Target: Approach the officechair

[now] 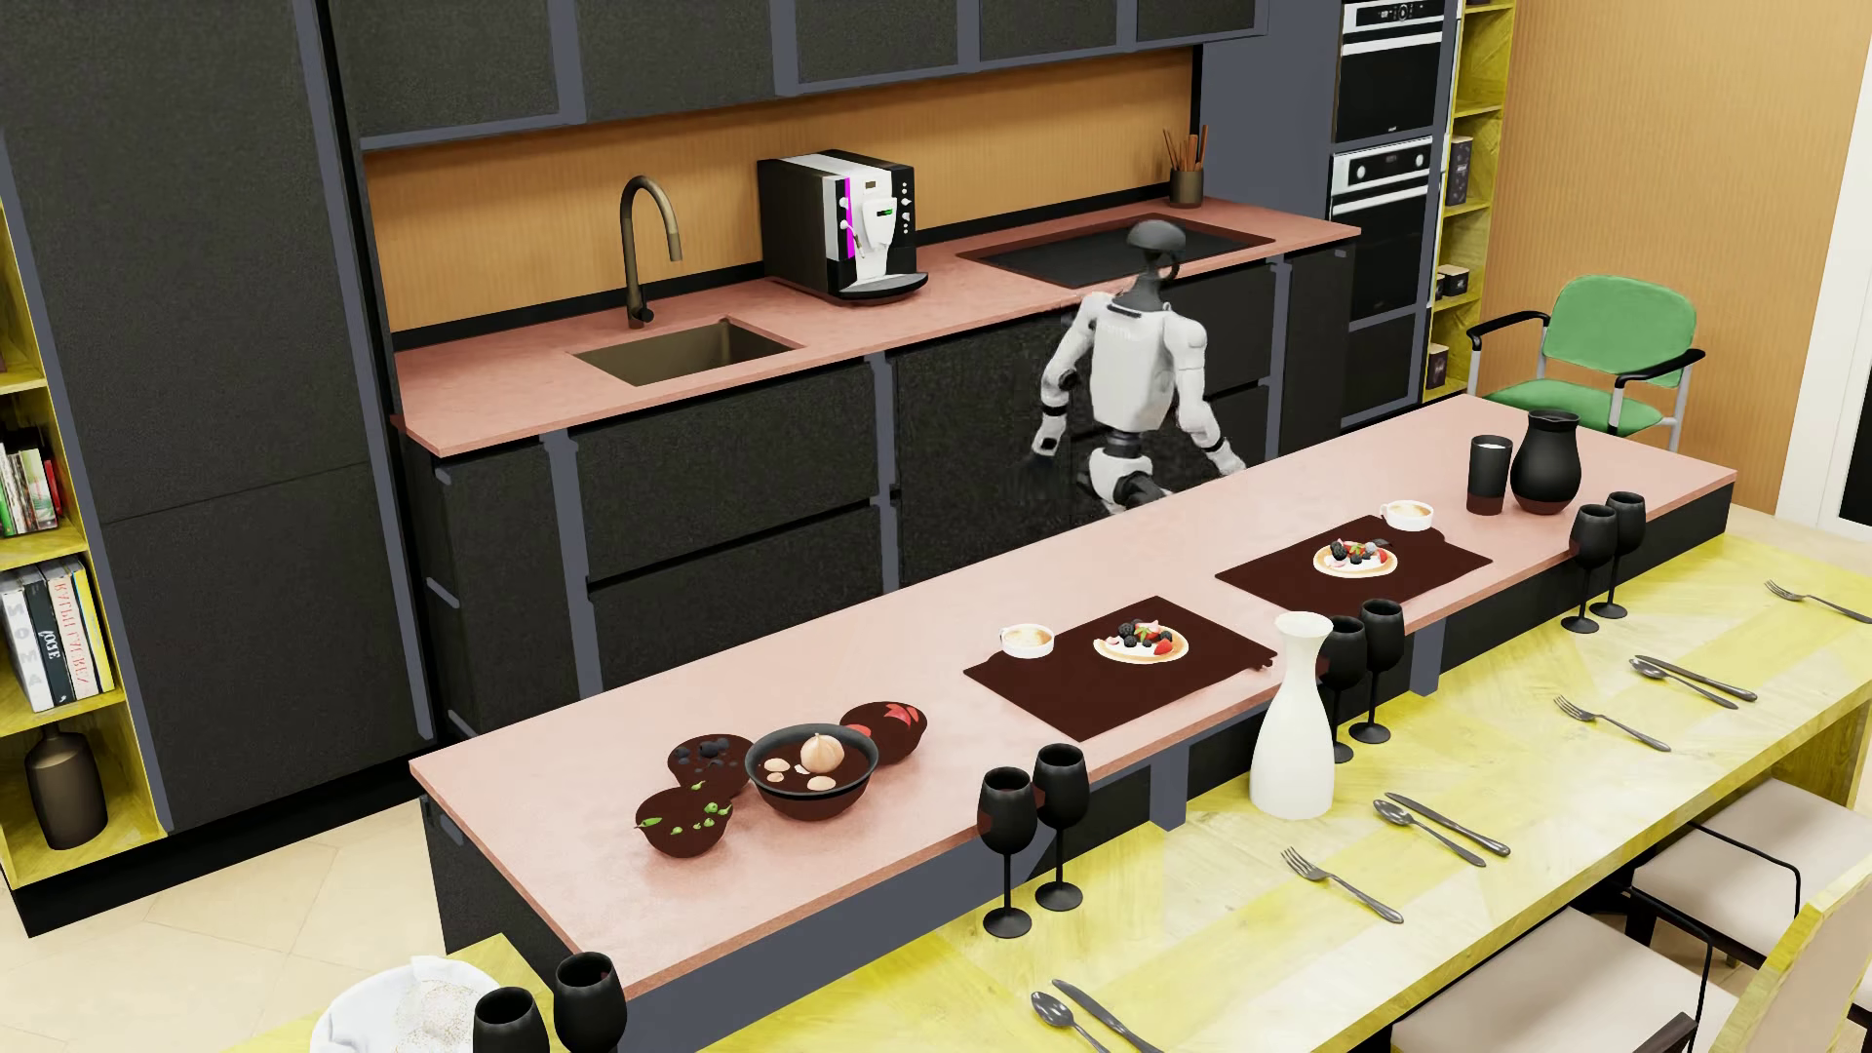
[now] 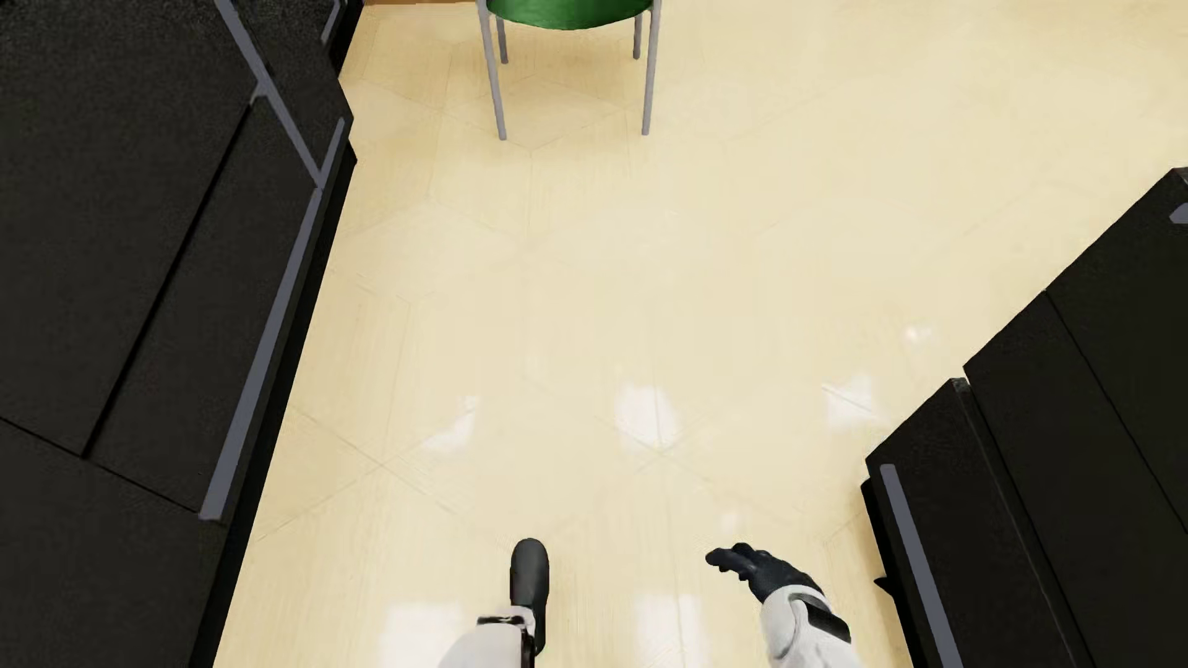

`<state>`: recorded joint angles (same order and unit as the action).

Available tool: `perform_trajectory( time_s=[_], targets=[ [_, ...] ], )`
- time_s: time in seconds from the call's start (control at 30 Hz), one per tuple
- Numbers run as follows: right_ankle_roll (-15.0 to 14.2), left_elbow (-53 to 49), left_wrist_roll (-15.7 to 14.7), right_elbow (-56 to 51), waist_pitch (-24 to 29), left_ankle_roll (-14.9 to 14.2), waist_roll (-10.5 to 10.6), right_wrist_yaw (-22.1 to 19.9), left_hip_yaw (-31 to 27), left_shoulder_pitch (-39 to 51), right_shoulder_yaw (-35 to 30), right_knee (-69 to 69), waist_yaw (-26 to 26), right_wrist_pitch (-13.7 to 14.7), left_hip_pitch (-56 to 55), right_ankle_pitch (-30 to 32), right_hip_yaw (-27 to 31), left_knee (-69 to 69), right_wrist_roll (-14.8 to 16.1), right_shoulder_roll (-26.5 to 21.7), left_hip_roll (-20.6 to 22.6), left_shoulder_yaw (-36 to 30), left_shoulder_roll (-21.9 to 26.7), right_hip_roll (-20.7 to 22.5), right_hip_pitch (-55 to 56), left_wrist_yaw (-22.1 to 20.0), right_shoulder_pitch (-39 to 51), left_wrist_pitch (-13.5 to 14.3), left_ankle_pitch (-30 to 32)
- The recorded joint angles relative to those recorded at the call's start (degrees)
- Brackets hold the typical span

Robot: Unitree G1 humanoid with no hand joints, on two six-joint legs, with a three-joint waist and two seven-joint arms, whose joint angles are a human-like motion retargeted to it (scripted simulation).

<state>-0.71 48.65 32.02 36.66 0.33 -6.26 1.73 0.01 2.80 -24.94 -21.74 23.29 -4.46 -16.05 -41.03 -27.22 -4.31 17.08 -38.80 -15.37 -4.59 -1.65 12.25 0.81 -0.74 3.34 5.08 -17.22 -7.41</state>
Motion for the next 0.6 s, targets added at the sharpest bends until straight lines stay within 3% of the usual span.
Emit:
perform_trajectory(
  time_s=[0.03, 0.07, 0.1, 0.13, 0.17, 0.2, 0.23, 0.27, 0.33, 0.37, 0.4, 0.43, 0.47, 0.5, 0.53, 0.57, 0.6],
  targets=[
    [-0.8, -0.7, -0.5, -3.6, 0.0, -1.4, 0.0, -4.0, 1.0, -4.5, 2.5, 0.3, -0.7, 1.6, 0.1, 0.2, 2.1, -7.3, 3.7, 0.3, -1.1, 4.0, -0.8, -0.5, -5.3, -0.6, 1.3, 0.3, -2.8],
    [-1.9, -1.0, -1.7, -6.8, -0.1, -0.2, 0.2, -8.2, 6.3, -8.1, 5.2, 1.5, -1.3, 2.9, 1.4, 2.7, 3.6, -7.4, 7.6, 0.4, -2.3, 8.7, -3.1, -1.8, -9.7, -2.8, 1.2, -0.2, -1.5],
    [-2.0, -0.7, -2.7, -9.6, 0.1, 0.3, 0.0, -11.4, 9.1, -10.4, 7.2, 7.4, -1.9, 3.5, 0.8, 10.6, 4.5, 1.5, 10.3, -0.2, -3.1, 13.0, -5.9, -4.0, -11.4, -5.0, 0.0, -1.1, 9.4],
    [-5.4, -0.1, -2.7, -12.1, 0.7, 9.3, -0.7, -13.4, 8.3, -10.9, 8.7, 18.7, -2.4, 3.2, -0.4, 22.4, 5.9, 13.3, 11.4, -1.4, -1.3, 15.8, -8.5, -6.8, -9.6, -6.4, -1.9, -1.8, 8.9],
    [-7.6, 0.2, -1.8, -13.7, 1.4, 9.8, -1.5, -14.9, 9.3, -10.0, 10.2, 34.1, -2.5, 2.3, 0.4, 33.1, 5.2, 21.8, 11.7, -1.3, -0.4, 17.2, -9.8, -9.8, -3.7, -6.7, -4.5, -2.2, 1.3],
    [-5.1, -0.4, 0.0, -13.5, 2.1, 10.2, -2.4, -15.9, 10.3, -8.0, 10.7, 48.0, -2.1, 0.9, 3.1, 32.6, 5.3, 25.8, 11.6, -0.3, 0.9, 17.4, -10.5, -12.5, 4.6, -6.1, -6.7, -2.0, -4.6],
    [0.0, -2.2, 2.3, -10.8, 2.6, 10.3, -3.1, -15.3, 11.0, -5.7, 9.4, 56.5, -1.2, -0.8, 7.6, 27.5, 5.8, 25.6, 11.0, 0.8, 2.3, 16.4, -10.6, -13.1, 13.8, -5.4, -7.8, -0.7, -8.1],
    [1.7, -5.2, 4.9, -6.4, 2.7, 10.2, -3.5, -11.9, 11.3, -3.5, 6.3, 58.6, -0.1, -2.6, 12.7, 23.9, 5.1, 23.4, 9.5, 1.1, 3.5, 14.7, -10.4, -12.7, 22.0, -5.8, -8.3, 1.8, -10.2],
    [3.9, -12.2, 8.3, 1.5, 2.0, 9.9, -3.5, -0.7, 10.7, 1.1, -0.3, 46.9, 1.8, -4.7, 22.2, 17.2, 0.6, 20.4, 4.9, -0.4, 5.8, 10.6, -9.9, -10.1, 33.2, -8.6, -11.2, 8.2, -13.4],
    [4.8, -15.7, 7.8, 2.2, 1.5, 9.7, -3.2, 4.0, 10.3, 3.9, -2.2, 35.5, 2.6, -4.7, 26.2, 16.5, -1.1, 21.0, 2.4, -1.6, 6.3, 8.0, -9.5, -8.3, 36.4, -9.1, -14.9, 11.1, -16.5],
    [3.0, -19.3, 6.1, 0.9, 0.9, 9.6, -2.8, 6.9, 10.3, 5.9, -2.7, 21.6, 3.4, -4.4, 30.0, 17.3, -1.8, 22.6, 0.0, -2.6, 6.2, 5.2, -8.0, -6.7, 38.4, -8.4, -19.1, 15.0, -21.2],
    [1.3, -23.2, 3.7, -2.5, 0.2, 9.1, -2.6, 7.8, 10.5, 8.0, -0.7, 6.4, 4.0, -3.5, 33.7, 19.5, -1.5, 24.8, -1.5, -3.3, 6.0, 1.7, -6.0, -5.9, 39.1, -7.1, -24.8, 18.2, -26.3],
    [0.0, -27.7, 1.1, -7.3, -0.4, 8.4, -2.6, 7.6, 9.6, 10.2, 4.1, -4.7, 4.5, -2.3, 36.9, 20.2, -2.4, 28.8, -1.1, -2.4, 5.8, -2.3, -3.3, -6.9, 39.1, -5.6, -31.8, 20.5, -30.6],
    [5.8, -33.2, -1.3, -11.4, -0.6, 7.6, -2.7, 7.3, 8.1, 12.1, 9.2, -2.8, 4.9, -1.5, 39.1, 29.6, -3.5, 34.5, 1.3, 0.6, 4.4, -5.2, 0.1, -7.9, 41.3, -4.6, -37.7, 22.2, -33.5],
    [6.8, -38.4, -3.2, -12.1, -0.2, 7.6, -2.1, 6.7, 6.6, 12.9, 11.7, 8.2, 5.2, -2.0, 39.6, 39.1, -4.8, 43.5, 3.2, 3.3, 2.3, -5.4, 2.4, -8.8, 44.4, -5.6, -39.4, 23.1, -31.3],
    [6.4, -41.2, -4.5, -8.1, 0.5, 7.5, -1.0, 5.8, 5.8, 11.9, 10.6, 19.8, 5.3, -4.5, 38.6, 33.9, -4.8, 53.0, 1.2, 3.7, 0.5, -2.5, 1.4, -8.3, 47.1, -10.2, -35.7, 23.3, -21.4],
    [5.3, -40.3, -5.1, -1.1, 1.2, 3.7, 0.2, 6.2, 7.5, 10.4, 6.6, 26.9, 5.3, -7.7, 36.7, 28.3, -4.1, 61.3, -4.4, 2.6, -2.0, 1.3, -2.8, -7.0, 47.5, -18.2, -28.4, 22.1, -9.5]
  ],
)
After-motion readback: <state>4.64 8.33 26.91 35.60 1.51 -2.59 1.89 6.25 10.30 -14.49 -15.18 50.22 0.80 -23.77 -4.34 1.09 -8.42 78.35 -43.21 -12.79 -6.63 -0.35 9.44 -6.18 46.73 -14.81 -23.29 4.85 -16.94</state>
